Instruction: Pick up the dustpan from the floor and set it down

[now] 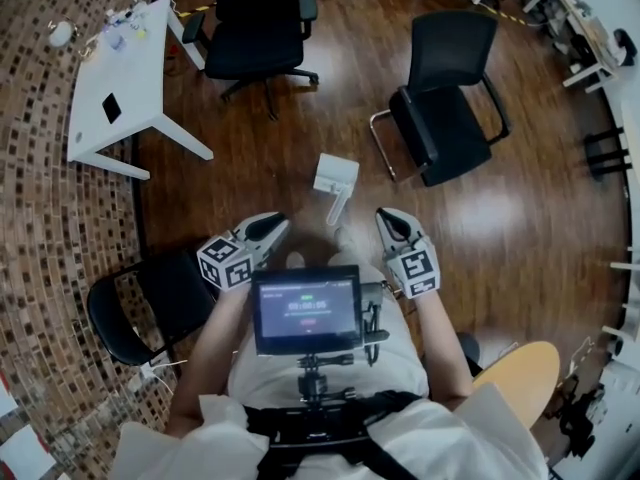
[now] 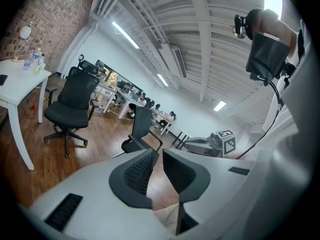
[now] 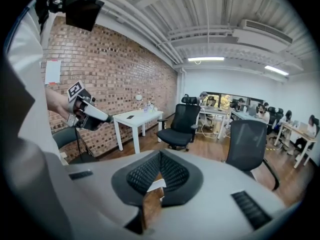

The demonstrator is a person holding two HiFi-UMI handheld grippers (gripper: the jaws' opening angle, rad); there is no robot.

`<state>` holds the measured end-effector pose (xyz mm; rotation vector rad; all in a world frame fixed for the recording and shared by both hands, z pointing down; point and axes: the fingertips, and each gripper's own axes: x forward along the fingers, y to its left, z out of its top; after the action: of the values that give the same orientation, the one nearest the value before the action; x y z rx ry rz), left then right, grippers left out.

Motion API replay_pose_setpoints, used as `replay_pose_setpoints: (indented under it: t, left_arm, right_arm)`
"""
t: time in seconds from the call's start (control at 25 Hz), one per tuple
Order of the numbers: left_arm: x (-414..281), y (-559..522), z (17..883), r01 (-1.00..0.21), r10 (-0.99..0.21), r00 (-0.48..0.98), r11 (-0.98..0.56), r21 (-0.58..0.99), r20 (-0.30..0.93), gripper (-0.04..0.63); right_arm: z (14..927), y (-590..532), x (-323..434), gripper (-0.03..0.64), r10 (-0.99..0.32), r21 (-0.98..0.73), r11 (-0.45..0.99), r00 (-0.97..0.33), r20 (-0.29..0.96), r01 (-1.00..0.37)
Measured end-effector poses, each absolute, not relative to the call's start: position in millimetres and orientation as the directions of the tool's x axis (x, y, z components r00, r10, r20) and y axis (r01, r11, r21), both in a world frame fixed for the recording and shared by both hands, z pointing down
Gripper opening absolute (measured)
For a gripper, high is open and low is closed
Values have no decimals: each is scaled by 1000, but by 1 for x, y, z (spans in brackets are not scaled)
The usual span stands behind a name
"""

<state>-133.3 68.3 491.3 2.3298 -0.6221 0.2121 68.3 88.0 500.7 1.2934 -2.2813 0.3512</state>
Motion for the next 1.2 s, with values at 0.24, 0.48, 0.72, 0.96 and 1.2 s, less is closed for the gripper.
replay_pose_setpoints:
  t: [0.24, 0.48, 0.72, 0.96, 1.2]
  left_arm:
    - [-103, 57, 493, -528, -404, 848, -594, 606, 343, 81]
    - [-86, 54, 503, -573, -430, 818, -557, 601, 382, 91]
    - [-74, 51, 508, -609, -459, 791, -534, 586, 405, 100]
    - [-60, 52, 513, -642, -483, 764, -511, 571, 427, 115]
    - [-42, 60, 529, -665, -481, 745, -495, 559, 461, 159]
  right_arm:
    - [501, 65, 88, 15, -696, 14, 579, -485, 530, -815]
    - [514, 51, 100, 15, -647, -7, 638, -540, 538, -770]
    - [522, 37, 101, 15, -598, -24, 694, -594, 539, -720]
    - [526, 30, 102, 15, -546, -43, 742, -640, 541, -669]
    - [545, 32, 103, 15, -489, -66, 784, -681, 545, -617]
